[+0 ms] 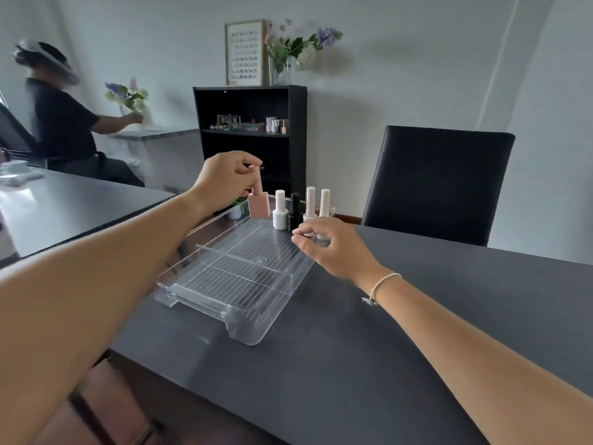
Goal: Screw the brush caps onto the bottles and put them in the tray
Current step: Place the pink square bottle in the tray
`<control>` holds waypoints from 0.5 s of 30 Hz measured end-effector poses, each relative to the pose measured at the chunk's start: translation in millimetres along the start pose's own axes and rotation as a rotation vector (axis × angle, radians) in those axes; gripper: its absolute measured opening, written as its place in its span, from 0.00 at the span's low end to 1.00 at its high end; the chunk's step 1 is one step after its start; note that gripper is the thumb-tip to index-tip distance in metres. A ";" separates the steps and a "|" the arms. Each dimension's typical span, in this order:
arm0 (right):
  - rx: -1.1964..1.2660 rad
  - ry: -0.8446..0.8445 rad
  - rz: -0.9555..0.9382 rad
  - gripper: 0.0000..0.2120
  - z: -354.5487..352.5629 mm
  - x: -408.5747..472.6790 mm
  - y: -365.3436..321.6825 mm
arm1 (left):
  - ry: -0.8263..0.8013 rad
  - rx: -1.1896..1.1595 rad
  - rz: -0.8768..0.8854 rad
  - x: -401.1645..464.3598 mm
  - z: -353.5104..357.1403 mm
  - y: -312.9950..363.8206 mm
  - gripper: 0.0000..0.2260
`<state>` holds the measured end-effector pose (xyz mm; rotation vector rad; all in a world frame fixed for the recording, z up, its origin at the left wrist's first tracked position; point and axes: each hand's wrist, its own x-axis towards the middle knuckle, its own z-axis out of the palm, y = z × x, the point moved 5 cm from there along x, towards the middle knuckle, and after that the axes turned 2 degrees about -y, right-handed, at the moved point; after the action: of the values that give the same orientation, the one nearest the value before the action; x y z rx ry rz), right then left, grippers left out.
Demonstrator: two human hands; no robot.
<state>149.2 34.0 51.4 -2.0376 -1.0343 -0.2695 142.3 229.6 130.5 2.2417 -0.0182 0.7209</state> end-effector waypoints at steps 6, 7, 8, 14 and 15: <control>0.008 0.022 0.067 0.11 2.5 -1.0 21.2 | -0.006 0.023 -0.076 14.8 21.3 -37.8 0.10; 0.001 0.018 0.088 0.12 6.1 6.8 37.9 | -0.014 0.033 -0.103 28.3 36.9 -56.2 0.10; 0.008 0.029 0.081 0.12 6.1 5.2 38.4 | -0.033 0.072 -0.104 26.5 39.2 -58.1 0.11; 0.038 0.061 0.005 0.11 12.6 4.0 25.0 | -0.029 0.112 -0.122 26.7 32.4 -69.2 0.11; 0.042 0.066 -0.003 0.11 13.8 4.0 23.4 | -0.028 0.116 -0.128 26.3 32.3 -70.9 0.11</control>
<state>167.0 38.9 31.1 -1.9764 -0.9938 -0.3119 196.5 263.1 78.6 2.3386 0.1557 0.6354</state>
